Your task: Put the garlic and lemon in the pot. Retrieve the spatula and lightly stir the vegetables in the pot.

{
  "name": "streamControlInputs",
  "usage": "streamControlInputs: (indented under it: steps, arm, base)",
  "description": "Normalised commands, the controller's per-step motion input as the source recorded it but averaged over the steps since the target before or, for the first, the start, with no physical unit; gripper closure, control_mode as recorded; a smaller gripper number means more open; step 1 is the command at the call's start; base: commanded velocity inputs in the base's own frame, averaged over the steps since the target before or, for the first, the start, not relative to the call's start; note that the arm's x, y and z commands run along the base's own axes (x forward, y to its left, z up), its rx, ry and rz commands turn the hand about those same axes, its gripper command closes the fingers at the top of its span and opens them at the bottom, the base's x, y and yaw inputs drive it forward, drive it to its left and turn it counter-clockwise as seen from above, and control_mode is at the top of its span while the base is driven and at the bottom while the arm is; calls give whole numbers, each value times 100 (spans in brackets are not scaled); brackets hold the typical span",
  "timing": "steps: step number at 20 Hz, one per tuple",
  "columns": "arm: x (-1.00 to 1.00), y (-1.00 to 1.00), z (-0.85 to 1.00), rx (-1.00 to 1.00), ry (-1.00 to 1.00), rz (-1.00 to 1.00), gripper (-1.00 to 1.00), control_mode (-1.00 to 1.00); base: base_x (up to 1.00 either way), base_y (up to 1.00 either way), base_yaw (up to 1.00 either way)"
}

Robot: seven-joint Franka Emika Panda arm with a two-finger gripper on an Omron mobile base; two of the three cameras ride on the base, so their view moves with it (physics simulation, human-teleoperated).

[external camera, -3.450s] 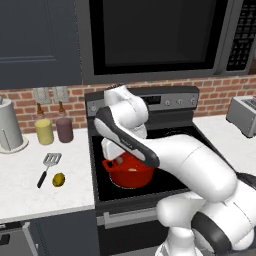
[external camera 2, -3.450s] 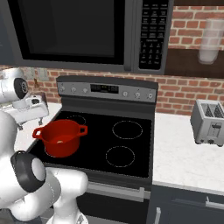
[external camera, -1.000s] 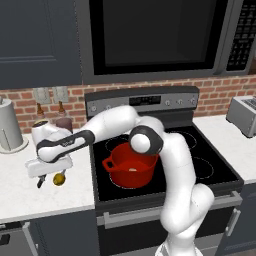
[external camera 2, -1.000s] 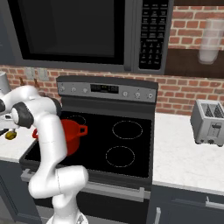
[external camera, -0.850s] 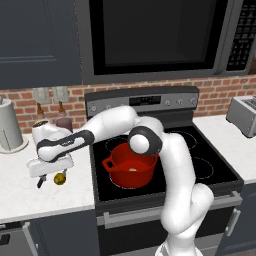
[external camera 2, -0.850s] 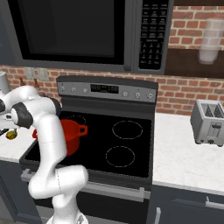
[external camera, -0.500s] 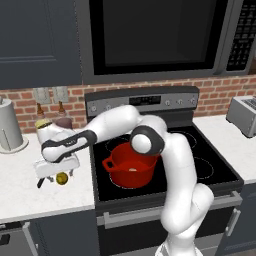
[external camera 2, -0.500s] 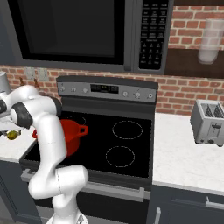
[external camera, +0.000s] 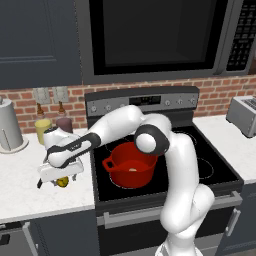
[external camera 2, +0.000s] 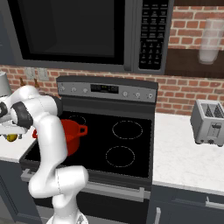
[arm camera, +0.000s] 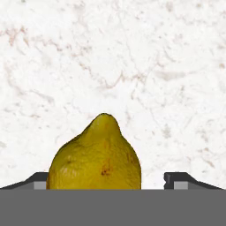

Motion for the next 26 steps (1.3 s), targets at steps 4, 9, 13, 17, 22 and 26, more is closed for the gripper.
streamControlInputs:
  steps: [4,9,13,17,22,26]
  arm:
    - [-5,-2,6,0,-5,-1,100,-100]
    - [-55,-31,65,0,-19,4,100,-100]
    - [-92,-71,100,-1,-27,22,100,-100]
    - [-75,-98,100,-1,-21,27,100,-100]
    - [-38,-100,100,0,-9,21,100,-100]
    - [-4,-100,75,0,0,11,100,-100]
  base:
    - [0,0,0]
    - [0,0,0]
    - [0,0,0]
    - [0,0,0]
    - [0,0,0]
    - [0,0,0]
